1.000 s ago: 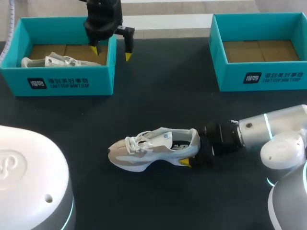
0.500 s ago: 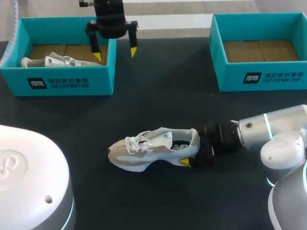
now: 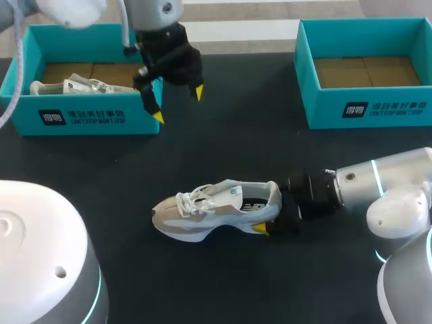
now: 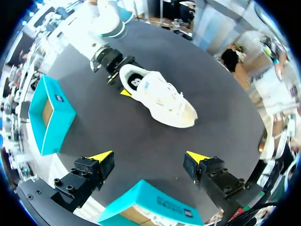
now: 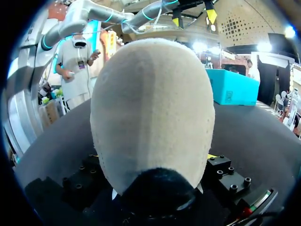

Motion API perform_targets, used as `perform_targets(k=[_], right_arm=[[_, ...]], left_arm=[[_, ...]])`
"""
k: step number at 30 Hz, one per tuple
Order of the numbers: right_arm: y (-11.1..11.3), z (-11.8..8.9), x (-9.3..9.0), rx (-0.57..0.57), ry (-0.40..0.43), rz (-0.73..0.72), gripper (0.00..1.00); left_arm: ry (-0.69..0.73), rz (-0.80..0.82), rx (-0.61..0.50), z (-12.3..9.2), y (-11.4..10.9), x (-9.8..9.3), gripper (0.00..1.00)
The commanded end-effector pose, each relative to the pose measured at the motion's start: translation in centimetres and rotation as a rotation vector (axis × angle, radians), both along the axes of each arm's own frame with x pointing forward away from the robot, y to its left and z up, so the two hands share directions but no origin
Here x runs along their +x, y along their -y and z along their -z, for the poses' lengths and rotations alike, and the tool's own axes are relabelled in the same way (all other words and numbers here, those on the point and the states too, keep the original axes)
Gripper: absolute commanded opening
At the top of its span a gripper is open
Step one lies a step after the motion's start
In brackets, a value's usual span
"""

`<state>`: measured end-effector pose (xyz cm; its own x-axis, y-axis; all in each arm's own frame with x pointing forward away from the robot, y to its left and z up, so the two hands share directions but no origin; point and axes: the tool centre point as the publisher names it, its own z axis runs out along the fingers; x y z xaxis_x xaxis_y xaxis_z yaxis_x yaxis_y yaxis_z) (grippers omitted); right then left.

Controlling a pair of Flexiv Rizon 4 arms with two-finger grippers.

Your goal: Take the shoe out of the shoebox, open the shoe tongue, remove and reinsert the insole, then place the shoe into the shoebox

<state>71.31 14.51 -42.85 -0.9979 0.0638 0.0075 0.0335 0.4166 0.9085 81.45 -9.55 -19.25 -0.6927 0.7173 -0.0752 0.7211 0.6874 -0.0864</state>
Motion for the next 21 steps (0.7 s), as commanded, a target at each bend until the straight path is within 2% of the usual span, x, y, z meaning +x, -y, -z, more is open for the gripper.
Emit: perform_targets(k=[1,15,17,19,21], right_arm=[[-0.1,0.4,0.3,-0.007,-0.001,0.001,0.0],[-0.1,0.4,0.3,-0.007,-0.001,0.001,0.0],[-0.1,0.4,0.3,-0.007,-0.001,0.001,0.0],[-0.1,0.4,0.3,-0.007,-0.001,0.001,0.0],[-0.1,0.4,0.3,-0.007,-0.001,0.001,0.0]], left_arm=[[0.067,-0.821,-0.147,0.3,-0.1,-0.8,1.0],[0.067,-0.821,-0.147,0.3,-0.1,-0.8,1.0],[-0.001,-0.984,-0.174,0.3,0.1,-1.5,1.0],[0.048,-1.178,-0.132,0.7,0.5,-2.4,1.0],[0.006,-1.315,-0.139,0.9,0.9,-3.7,1.0]])
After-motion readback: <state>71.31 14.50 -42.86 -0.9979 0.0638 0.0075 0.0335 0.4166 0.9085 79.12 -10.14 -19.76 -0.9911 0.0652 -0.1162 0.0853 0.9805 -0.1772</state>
